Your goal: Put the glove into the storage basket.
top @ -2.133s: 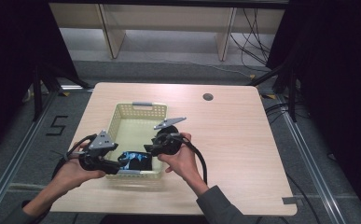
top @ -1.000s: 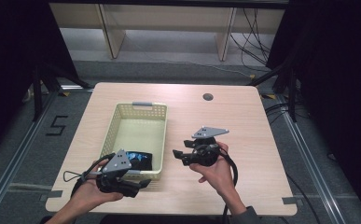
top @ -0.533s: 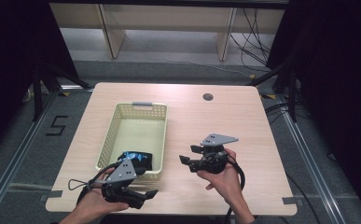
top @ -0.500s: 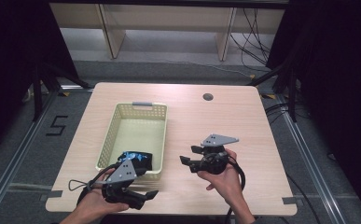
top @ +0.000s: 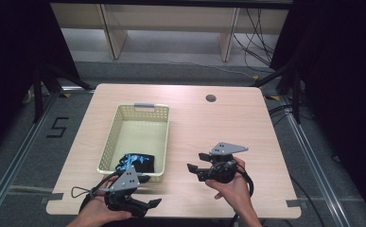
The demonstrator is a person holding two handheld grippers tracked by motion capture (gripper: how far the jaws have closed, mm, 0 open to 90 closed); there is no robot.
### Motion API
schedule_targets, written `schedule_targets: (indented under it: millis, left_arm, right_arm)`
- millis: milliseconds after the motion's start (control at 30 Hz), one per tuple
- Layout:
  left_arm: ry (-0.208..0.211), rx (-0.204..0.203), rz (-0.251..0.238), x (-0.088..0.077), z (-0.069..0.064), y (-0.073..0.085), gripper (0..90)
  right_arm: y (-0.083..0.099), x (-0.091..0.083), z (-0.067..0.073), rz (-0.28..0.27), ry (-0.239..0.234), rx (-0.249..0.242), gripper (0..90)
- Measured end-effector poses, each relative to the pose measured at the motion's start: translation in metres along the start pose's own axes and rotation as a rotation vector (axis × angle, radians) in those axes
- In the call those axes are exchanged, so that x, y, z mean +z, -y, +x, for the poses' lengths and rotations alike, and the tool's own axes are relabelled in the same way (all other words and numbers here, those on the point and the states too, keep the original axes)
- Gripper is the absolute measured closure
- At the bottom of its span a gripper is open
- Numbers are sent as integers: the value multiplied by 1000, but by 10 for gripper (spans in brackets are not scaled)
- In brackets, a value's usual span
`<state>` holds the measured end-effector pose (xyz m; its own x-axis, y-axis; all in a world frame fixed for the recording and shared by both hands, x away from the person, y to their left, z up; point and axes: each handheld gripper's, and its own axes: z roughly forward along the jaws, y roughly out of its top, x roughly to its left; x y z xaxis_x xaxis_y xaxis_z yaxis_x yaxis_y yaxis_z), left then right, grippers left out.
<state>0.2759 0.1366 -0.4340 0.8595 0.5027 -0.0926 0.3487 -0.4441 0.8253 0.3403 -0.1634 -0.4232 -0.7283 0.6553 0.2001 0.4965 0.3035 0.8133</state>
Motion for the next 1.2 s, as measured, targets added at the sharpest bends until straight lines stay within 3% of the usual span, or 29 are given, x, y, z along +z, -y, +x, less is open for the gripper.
schedule_targets:
  millis: [33,67,100,133,167,200,267,300,367,433,600,667,733,767,800,967,1000,1033,1067,1100,1200]
  left_arm:
    - [2,-1,-3,0,0,1,208]
    - [-2,-7,-9,1,-1,2,208]
    - [3,-6,0,0,0,2,208]
    - [1,-9,-6,1,-1,3,208]
    - [0,-7,4,0,-1,4,207]
    - [-4,7,8,0,0,4,206]
    - [-1,2,9,0,0,6,206]
    - [2,-3,7,0,0,6,206]
    - [3,-1,12,1,0,8,206]
    - [2,-6,20,2,0,9,206]
    - [4,-1,14,5,1,13,206]
    - [5,3,30,4,3,14,206]
    - [1,-6,22,4,2,16,205]
    - [4,1,30,3,4,17,206]
    - [4,-9,31,3,4,18,205]
    - [-5,-11,42,3,6,24,203]
    - [2,-29,32,4,5,24,203]
    - [4,-15,37,4,6,25,202]
    - [3,-27,27,5,5,26,201]
    - [-1,-4,39,4,6,28,201]
    - [0,-18,39,5,5,31,198]
  right_arm:
    - [1,-1,2,7,1,22,388]
    - [2,-2,0,3,4,-9,385]
    - [3,-3,1,6,9,10,381]
    - [3,-4,-1,3,17,-12,375]
    - [5,-4,1,4,11,14,372]
    - [6,-5,-1,1,4,0,372]
    - [8,-7,-1,-6,20,5,368]
    - [9,-7,-2,-5,6,17,365]
    - [10,-9,-3,-5,10,-6,363]
    - [13,-10,-1,-1,9,25,360]
    - [18,-12,-2,-3,16,11,356]
    - [20,-14,0,5,10,41,354]
    - [24,-15,-3,-11,1,7,354]
    - [26,-16,-1,3,8,39,353]
    - [28,-16,-5,-9,-1,14,353]
    - [34,-17,-5,-14,-3,37,351]
    - [35,-17,-6,-13,-4,28,351]
    - [37,-18,-5,-9,-4,36,349]
    - [38,-18,-5,-5,3,26,348]
    - [39,-18,-4,-7,-10,39,346]
    - [42,-17,-4,-6,-7,22,330]
